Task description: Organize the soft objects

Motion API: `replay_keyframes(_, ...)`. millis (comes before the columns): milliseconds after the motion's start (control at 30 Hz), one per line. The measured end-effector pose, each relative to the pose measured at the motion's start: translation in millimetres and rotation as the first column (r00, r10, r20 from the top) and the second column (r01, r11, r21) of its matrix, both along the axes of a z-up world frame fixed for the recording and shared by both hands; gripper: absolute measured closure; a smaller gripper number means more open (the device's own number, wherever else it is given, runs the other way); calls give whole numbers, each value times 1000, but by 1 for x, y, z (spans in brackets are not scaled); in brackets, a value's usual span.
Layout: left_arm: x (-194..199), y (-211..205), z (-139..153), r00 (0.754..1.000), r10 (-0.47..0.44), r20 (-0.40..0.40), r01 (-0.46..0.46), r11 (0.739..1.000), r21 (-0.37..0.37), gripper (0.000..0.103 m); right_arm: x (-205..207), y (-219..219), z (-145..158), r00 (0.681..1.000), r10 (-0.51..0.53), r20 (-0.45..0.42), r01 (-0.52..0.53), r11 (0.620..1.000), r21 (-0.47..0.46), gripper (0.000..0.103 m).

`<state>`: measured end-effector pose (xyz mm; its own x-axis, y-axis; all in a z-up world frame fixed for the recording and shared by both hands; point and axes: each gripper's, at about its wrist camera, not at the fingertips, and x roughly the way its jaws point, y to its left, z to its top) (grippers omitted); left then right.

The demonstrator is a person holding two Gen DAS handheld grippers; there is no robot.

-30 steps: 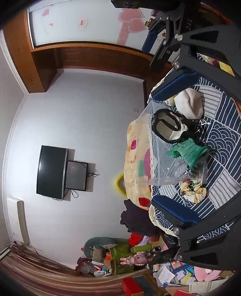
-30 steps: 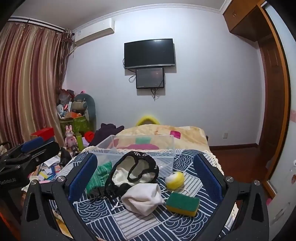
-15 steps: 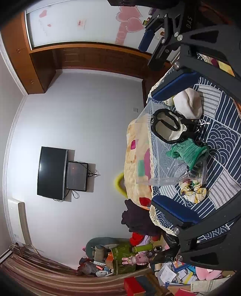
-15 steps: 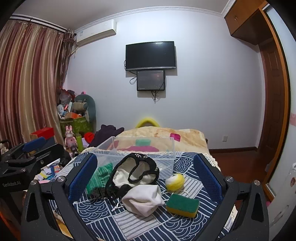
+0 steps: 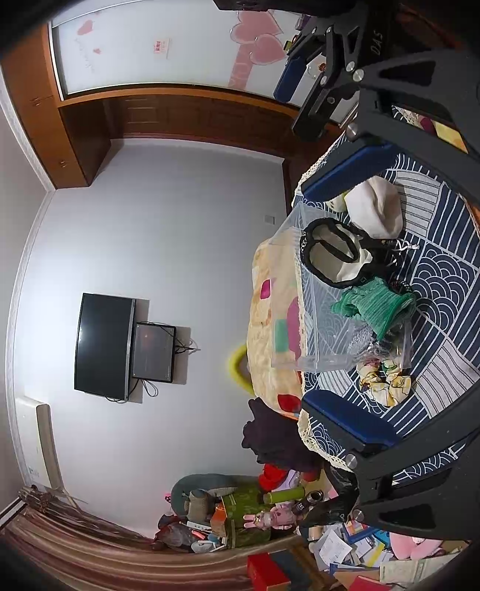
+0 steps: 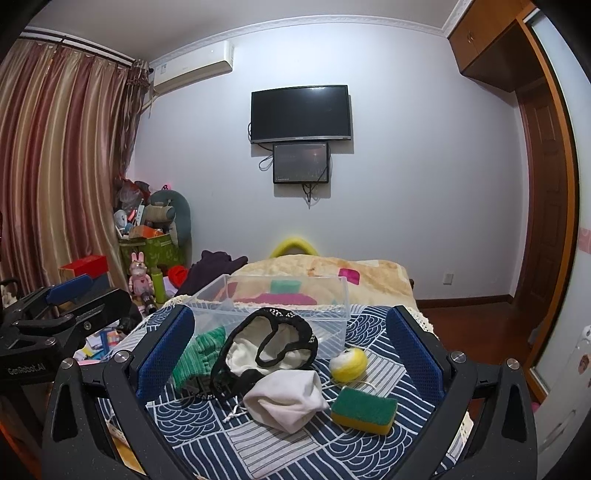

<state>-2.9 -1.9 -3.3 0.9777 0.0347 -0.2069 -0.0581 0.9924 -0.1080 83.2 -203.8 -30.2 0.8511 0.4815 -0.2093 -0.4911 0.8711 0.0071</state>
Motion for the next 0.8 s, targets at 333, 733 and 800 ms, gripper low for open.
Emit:
replay_keyframes(333, -2, -2, 2, 1000, -3, 5, 3, 1000, 3, 0, 0, 1, 0, 1000, 4, 3, -4, 1000, 0, 0)
replay_keyframes(733, -2, -4, 5, 1000, -7, 5, 7, 1000, 7, 0, -1, 1, 1, 1000, 6, 8, -6, 1000, 4, 0)
replay_keyframes(800, -1, -5, 5, 1000, -8, 3, 8, 1000, 6, 0, -2, 1, 1, 1000, 4, 10, -4, 1000, 5, 0)
